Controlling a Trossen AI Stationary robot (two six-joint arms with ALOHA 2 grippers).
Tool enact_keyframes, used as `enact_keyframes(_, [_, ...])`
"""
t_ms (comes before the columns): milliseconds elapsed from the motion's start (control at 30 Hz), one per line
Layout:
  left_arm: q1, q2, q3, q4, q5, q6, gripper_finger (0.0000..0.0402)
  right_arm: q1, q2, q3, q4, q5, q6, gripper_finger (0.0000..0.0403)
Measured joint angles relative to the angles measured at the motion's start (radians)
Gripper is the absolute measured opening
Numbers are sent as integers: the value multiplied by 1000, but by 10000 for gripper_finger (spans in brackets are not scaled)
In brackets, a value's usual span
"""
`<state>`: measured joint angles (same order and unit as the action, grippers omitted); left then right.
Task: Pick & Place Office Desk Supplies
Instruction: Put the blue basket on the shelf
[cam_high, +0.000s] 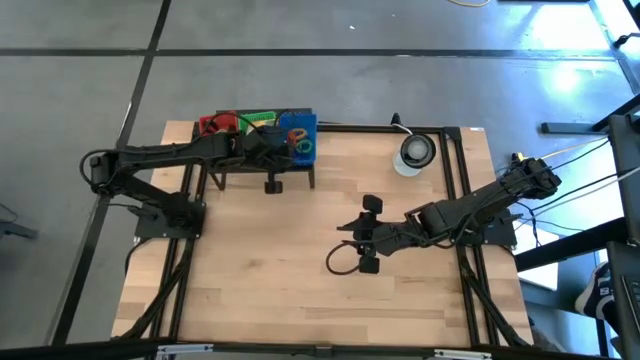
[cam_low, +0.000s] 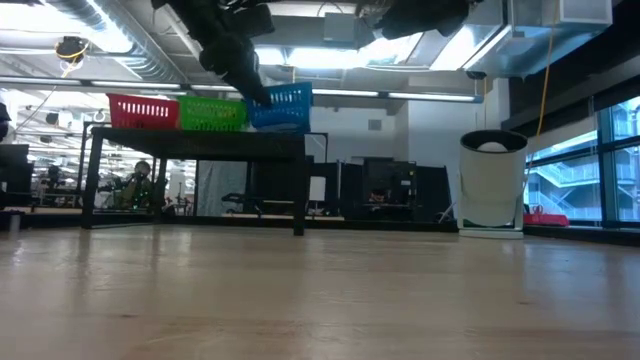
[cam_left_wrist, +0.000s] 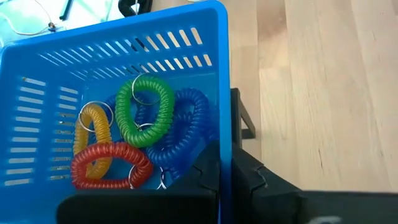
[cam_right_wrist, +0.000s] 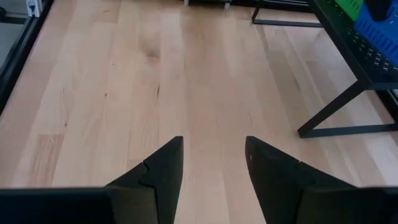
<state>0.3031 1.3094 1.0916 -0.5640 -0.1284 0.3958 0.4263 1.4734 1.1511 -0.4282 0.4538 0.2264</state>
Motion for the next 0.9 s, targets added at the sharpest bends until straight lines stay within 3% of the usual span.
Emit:
enact_keyframes(433, [0,0,0,-19,-8,-18,7,0,0,0,0,2,0,174])
enact_keyframes(900, [0,0,0,-21,-28,-19,61,0,0,0,0,2,0,174])
